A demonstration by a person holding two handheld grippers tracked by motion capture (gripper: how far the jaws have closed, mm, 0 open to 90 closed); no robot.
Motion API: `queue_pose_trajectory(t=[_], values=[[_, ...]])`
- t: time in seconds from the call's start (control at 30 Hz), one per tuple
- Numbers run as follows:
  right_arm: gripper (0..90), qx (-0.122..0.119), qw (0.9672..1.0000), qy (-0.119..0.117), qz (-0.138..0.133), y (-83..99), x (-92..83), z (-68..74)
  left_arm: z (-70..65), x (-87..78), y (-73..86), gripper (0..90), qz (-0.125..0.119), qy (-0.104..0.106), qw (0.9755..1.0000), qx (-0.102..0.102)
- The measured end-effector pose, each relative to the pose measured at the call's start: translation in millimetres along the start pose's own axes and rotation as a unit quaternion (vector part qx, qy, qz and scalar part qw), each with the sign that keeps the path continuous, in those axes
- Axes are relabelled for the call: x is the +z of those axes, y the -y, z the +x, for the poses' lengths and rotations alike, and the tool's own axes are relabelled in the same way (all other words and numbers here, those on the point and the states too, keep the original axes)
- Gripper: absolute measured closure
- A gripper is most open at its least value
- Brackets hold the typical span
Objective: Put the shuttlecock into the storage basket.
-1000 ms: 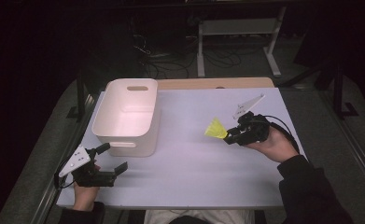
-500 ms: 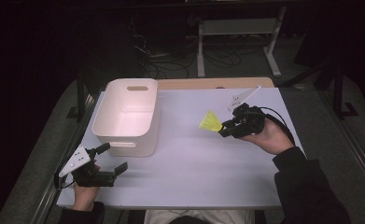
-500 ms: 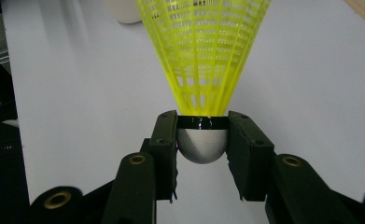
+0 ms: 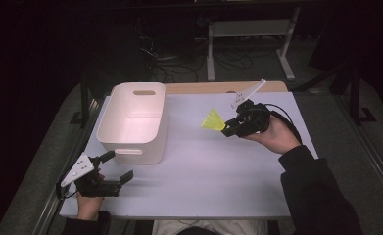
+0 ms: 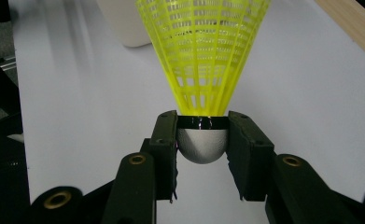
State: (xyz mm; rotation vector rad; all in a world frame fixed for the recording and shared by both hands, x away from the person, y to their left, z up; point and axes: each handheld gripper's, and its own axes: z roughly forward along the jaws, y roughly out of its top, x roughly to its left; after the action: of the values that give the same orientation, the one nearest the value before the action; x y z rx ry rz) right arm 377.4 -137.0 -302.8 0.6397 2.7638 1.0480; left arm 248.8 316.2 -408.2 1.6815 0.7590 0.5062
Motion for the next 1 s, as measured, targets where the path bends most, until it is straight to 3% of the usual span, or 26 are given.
queue_pose_trajectory(t=[0.4, 1.0], values=[[63.3, -0.013, 0.9998, -0.006, -0.012, -24.7, 0.9, 4.9, 0.1, 1.0, -0.2, 0.0, -0.003, 0.002, 1.0, -0.004], [63.3, -0.019, 0.9996, -0.006, -0.021, -55.3, 1.3, -2.8, 0.8, 2.7, -0.2, 0.0, 0.001, 0.002, 1.0, -0.001]])
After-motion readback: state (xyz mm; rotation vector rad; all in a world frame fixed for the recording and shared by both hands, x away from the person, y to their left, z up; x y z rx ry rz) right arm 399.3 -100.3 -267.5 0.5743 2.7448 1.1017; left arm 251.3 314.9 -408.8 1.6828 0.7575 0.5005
